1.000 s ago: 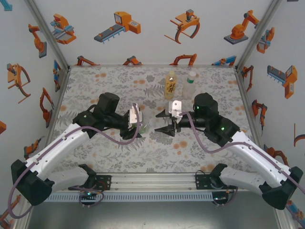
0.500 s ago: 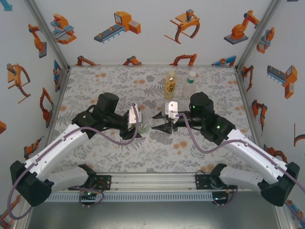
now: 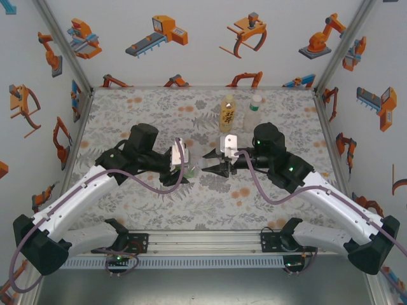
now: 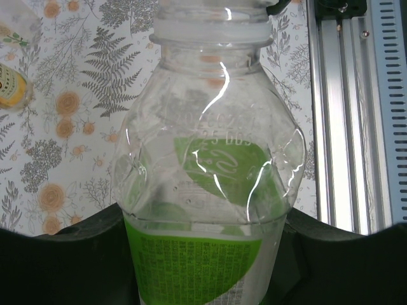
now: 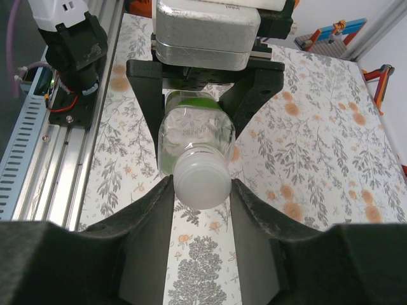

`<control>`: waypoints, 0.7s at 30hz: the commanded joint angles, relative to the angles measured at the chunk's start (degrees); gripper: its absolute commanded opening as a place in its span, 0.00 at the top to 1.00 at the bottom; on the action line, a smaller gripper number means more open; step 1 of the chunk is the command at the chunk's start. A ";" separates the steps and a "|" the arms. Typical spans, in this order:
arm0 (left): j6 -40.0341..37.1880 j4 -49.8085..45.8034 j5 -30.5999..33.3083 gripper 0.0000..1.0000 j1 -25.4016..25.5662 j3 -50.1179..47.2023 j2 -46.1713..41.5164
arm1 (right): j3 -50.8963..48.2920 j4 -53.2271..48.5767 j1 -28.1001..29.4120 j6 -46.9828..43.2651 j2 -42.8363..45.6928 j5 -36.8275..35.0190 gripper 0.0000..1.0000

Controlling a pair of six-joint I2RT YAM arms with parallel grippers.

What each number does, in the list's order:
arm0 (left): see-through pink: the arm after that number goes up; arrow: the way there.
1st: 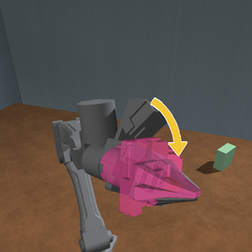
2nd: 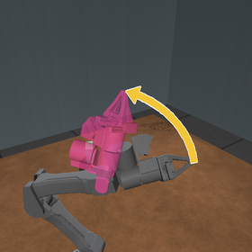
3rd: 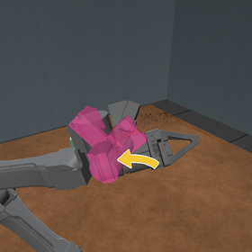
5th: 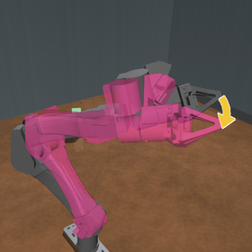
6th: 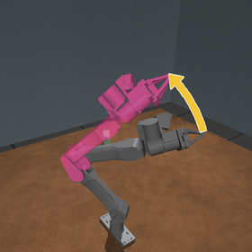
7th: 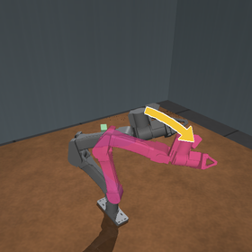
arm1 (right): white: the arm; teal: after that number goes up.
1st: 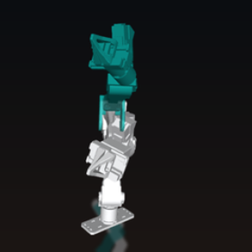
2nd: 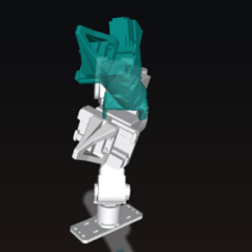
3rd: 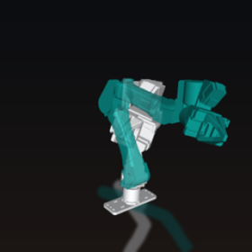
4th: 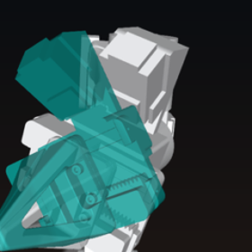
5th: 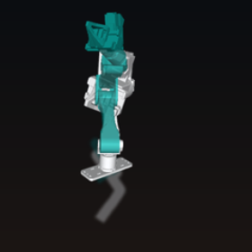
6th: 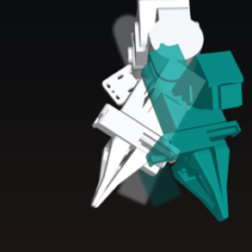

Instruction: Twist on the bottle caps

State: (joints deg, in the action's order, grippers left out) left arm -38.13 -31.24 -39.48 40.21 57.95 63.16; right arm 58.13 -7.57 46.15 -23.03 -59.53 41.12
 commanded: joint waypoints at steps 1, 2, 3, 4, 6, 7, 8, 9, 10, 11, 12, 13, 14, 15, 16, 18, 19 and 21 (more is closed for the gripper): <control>-0.82 0.57 -1.72 1.00 0.28 0.33 -0.62 | 1.69 2.15 0.69 0.13 0.11 1.15 0.58; -0.89 0.57 -1.71 1.00 0.25 0.36 -0.57 | 1.72 2.21 0.65 0.16 0.11 1.15 0.58; -0.89 0.61 -1.72 1.00 0.26 0.36 -0.57 | 1.72 2.31 0.68 0.13 0.09 1.15 0.58; -0.82 0.57 -1.67 1.00 0.29 0.32 -0.43 | 1.62 2.46 0.69 0.13 0.11 1.15 0.57; -0.88 0.57 -1.66 1.00 0.31 0.35 -0.36 | 1.58 2.64 0.69 0.15 0.11 1.15 0.57; -0.85 0.57 -1.68 1.00 0.28 0.39 -0.34 | 1.59 2.72 0.66 0.17 0.18 1.15 0.57; -0.90 0.57 -1.73 1.00 0.30 0.36 -0.23 | 1.72 2.74 0.70 0.11 0.20 1.19 0.57; -0.87 0.57 -1.71 1.00 0.27 0.40 -0.29 | 1.68 2.81 0.71 0.16 0.20 1.37 0.57; -0.89 0.56 -1.70 1.00 0.23 0.38 -0.20 | 1.72 2.77 0.72 0.16 0.20 1.58 0.57; -0.89 0.56 -1.66 1.00 0.25 0.32 -0.17 | 1.71 2.74 0.72 0.12 0.28 1.83 0.57; -0.87 0.57 -1.65 1.00 0.28 0.33 -0.19 | 1.68 2.74 0.69 0.14 0.29 2.02 0.57; -0.89 0.57 -1.58 1.00 0.25 0.33 -0.14 | 1.76 2.66 0.69 0.17 0.29 2.27 0.57; -0.89 0.57 -1.65 1.00 0.24 0.39 -0.14 | 1.93 2.50 0.70 0.26 0.29 2.53 0.58; -0.90 0.50 -1.61 1.00 0.23 0.35 -0.06 | 2.05 2.39 0.73 0.42 0.18 2.76 0.59; -0.89 0.48 -1.56 1.00 0.22 0.49 -0.06 | 2.26 1.87 0.74 0.52 0.05 3.04 0.61; -0.89 0.48 -1.62 1.00 0.26 0.44 -0.01 | 3.01 0.51 0.70 0.61 -0.48 4.01 0.65; -0.97 0.41 -1.54 1.00 0.28 0.49 0.03 | 3.50 -0.14 0.69 0.84 -0.71 4.46 0.68; -0.98 0.31 -1.56 1.00 0.31 0.43 0.06 | 4.03 -0.64 0.70 2.46 -1.25 4.49 0.75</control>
State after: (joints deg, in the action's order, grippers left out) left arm -38.28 -31.31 -40.18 40.27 57.95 63.18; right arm 59.35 -8.12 46.33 -22.41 -60.07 42.06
